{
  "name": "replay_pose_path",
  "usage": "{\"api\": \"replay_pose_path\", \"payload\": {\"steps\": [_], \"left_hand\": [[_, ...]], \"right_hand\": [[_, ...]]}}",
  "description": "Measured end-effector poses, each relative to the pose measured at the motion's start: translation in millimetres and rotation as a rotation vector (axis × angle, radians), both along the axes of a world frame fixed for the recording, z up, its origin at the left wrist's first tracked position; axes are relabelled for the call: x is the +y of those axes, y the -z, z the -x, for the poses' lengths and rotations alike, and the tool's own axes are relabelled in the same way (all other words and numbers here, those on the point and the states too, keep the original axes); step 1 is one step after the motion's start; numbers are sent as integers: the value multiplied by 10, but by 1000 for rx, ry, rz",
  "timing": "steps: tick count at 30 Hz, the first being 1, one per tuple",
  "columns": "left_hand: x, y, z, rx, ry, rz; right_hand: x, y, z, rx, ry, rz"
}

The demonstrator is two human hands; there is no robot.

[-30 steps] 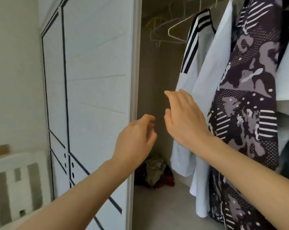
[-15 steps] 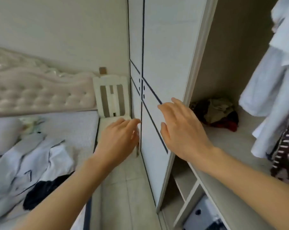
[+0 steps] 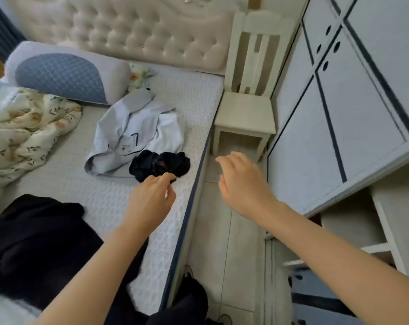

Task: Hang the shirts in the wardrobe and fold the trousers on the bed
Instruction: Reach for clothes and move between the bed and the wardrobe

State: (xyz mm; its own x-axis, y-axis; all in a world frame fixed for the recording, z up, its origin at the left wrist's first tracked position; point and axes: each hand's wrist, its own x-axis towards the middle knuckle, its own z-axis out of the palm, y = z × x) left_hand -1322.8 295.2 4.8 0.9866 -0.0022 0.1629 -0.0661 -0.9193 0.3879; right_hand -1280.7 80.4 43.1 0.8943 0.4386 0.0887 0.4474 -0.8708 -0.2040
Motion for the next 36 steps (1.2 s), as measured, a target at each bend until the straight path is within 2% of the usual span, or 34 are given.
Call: {"api": "replay_pose_path", "payload": {"steps": [10, 18, 23, 25, 31, 36], "left_hand": [[1252, 1237, -512, 395, -245, 77], [1639, 1895, -1422, 680, -297, 131], [1848, 2455, -1957, 845, -362, 238], [1887, 2673, -2108, 907, -452, 312], [1990, 3334, -2546, 953, -760, 589], [2111, 3793, -2836, 746, -1050, 953]], "right_hand": [[1068, 1185, -1097, 289, -74, 149], [1559, 1940, -2097, 473, -121, 296], [1897, 2483, -2743, 528, -244, 355], [2011, 2704, -2992, 551, -289, 379], [2292, 3412, -3654, 698, -289, 397], [2419, 3932, -4083, 795, -159, 250]]}}
